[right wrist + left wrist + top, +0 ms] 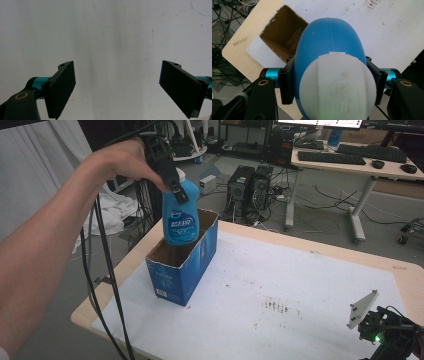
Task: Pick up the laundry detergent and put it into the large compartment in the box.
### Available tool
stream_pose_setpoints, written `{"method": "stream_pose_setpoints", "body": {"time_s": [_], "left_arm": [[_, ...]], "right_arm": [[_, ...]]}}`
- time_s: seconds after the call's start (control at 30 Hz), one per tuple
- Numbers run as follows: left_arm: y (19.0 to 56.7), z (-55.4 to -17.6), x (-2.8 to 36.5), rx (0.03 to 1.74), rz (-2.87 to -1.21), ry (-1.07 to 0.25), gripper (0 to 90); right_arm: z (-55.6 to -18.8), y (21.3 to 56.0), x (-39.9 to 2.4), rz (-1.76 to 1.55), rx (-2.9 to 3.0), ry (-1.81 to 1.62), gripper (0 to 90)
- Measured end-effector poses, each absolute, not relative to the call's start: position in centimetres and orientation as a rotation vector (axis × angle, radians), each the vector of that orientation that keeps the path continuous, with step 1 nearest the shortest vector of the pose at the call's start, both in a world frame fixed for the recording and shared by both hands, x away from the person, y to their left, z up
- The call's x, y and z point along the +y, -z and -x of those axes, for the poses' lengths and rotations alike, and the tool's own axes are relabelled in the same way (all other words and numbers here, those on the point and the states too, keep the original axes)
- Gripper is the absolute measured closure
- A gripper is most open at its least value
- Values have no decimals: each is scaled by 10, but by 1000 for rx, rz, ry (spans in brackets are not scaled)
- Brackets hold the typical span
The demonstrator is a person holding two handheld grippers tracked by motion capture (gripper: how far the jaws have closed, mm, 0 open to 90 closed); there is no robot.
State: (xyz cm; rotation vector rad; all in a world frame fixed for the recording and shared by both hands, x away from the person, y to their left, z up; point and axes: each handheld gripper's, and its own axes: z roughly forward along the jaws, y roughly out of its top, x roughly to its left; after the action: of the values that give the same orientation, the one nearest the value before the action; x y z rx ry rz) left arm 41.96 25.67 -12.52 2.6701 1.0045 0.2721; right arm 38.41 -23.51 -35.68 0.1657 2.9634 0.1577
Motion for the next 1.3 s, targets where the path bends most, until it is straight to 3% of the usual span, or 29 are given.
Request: {"method": "stream_pose_setpoints", "body": {"time_s": [1.0, 1.3], "left_arm": [[254, -425, 267, 932, -2758, -149, 384], [273, -422, 267, 914, -2782, -130, 384]], "right_arm": [[-383, 367, -231, -152, 2980, -131, 129], [-383, 369, -231, -159, 2986, -122, 129]]}}
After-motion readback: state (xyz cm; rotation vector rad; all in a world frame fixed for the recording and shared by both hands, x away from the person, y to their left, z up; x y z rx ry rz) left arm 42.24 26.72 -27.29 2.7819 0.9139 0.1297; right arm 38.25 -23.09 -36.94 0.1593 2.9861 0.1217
